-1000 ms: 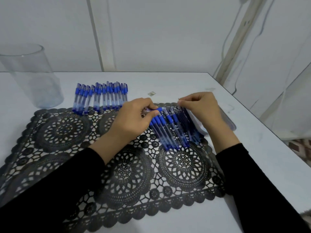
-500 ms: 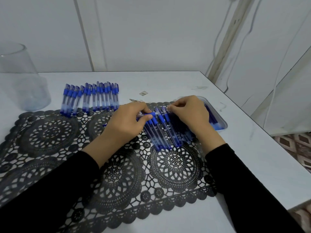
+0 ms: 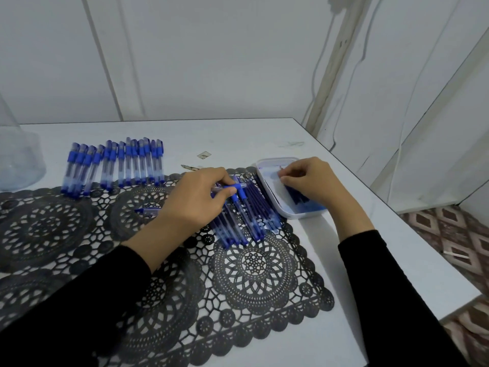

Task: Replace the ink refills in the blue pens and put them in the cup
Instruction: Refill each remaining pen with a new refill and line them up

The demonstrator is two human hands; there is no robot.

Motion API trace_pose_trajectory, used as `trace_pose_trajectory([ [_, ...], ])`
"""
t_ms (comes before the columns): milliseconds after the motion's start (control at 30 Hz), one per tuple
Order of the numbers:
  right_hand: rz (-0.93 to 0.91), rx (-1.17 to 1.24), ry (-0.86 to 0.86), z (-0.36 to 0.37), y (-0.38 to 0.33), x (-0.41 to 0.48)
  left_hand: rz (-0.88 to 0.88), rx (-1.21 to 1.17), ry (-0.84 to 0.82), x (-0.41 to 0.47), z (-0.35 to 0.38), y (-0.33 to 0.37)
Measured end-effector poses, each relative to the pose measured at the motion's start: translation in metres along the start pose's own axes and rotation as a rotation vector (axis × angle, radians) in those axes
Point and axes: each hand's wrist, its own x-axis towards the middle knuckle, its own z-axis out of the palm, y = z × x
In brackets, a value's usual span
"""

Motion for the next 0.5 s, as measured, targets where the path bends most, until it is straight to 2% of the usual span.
trace_pose_trajectory([
  [233, -0.106, -0.011, -0.087, 0.0107, -0.0082, -0.0029, 0.085, 0.048, 0.011, -0.0028, 0.0067, -0.0061],
  [500, -0.092, -0.062, -0.083, 0.0086, -0.0048, -0.0025, 0.127, 0.026, 0.043, -0.0046, 0.0076, -0.0068],
])
